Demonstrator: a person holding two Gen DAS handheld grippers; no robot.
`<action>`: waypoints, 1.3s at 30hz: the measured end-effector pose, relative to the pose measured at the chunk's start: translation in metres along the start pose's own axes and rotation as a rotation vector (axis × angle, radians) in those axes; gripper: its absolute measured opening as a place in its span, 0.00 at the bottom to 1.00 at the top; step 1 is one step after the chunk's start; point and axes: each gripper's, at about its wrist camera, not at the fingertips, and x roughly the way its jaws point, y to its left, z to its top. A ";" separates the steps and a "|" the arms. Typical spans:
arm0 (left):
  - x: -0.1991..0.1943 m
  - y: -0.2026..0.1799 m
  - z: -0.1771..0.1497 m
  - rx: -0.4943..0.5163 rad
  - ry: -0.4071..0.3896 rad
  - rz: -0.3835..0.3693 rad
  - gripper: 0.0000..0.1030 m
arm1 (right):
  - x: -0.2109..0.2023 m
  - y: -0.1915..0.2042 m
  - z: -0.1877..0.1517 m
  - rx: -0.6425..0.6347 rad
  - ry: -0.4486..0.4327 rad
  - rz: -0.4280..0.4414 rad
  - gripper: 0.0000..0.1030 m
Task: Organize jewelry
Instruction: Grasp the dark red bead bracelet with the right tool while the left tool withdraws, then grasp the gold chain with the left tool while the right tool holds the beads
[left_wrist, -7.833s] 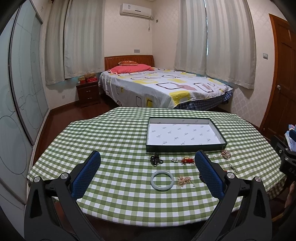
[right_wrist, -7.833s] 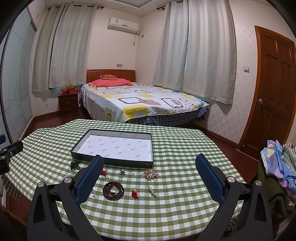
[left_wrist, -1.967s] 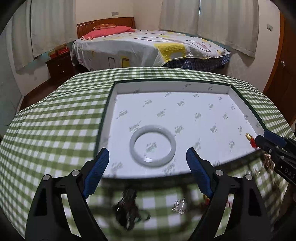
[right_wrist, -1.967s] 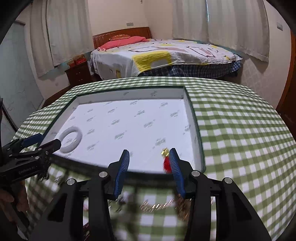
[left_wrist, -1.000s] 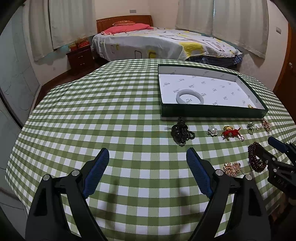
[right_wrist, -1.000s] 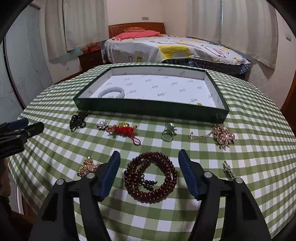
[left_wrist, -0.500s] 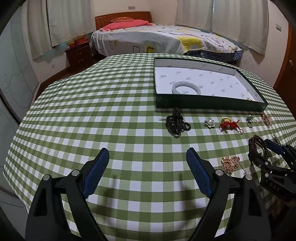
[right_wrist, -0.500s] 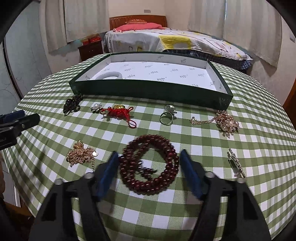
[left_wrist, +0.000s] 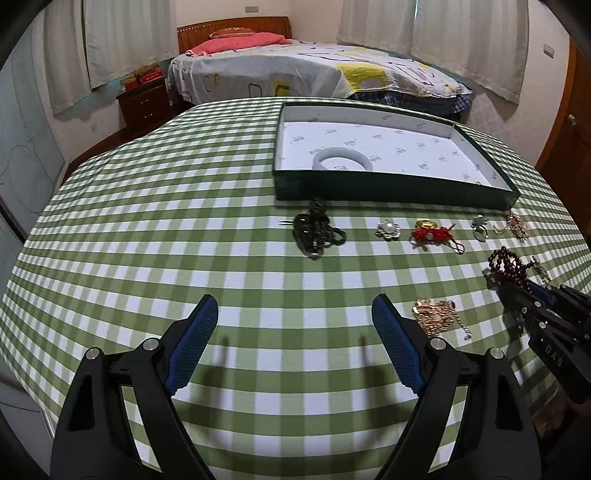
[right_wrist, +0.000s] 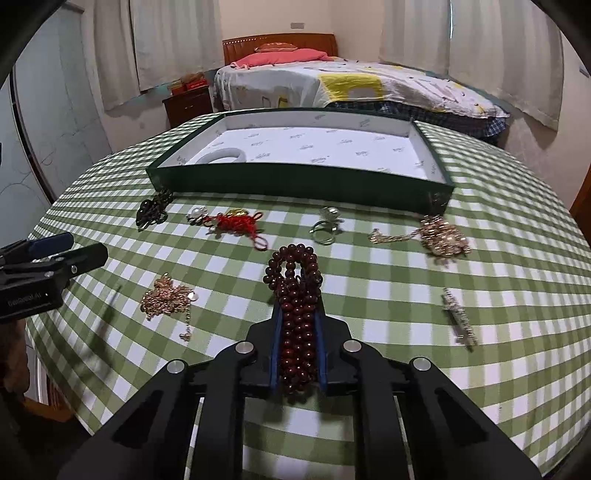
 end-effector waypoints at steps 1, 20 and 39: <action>0.000 -0.003 0.000 0.000 0.001 -0.005 0.81 | -0.003 -0.004 0.000 0.007 -0.004 -0.006 0.15; 0.008 -0.080 -0.006 0.126 0.034 -0.032 0.73 | -0.040 -0.069 -0.001 0.124 -0.066 -0.067 0.15; 0.016 -0.090 -0.011 0.163 0.049 -0.180 0.13 | -0.036 -0.077 -0.005 0.164 -0.056 -0.050 0.15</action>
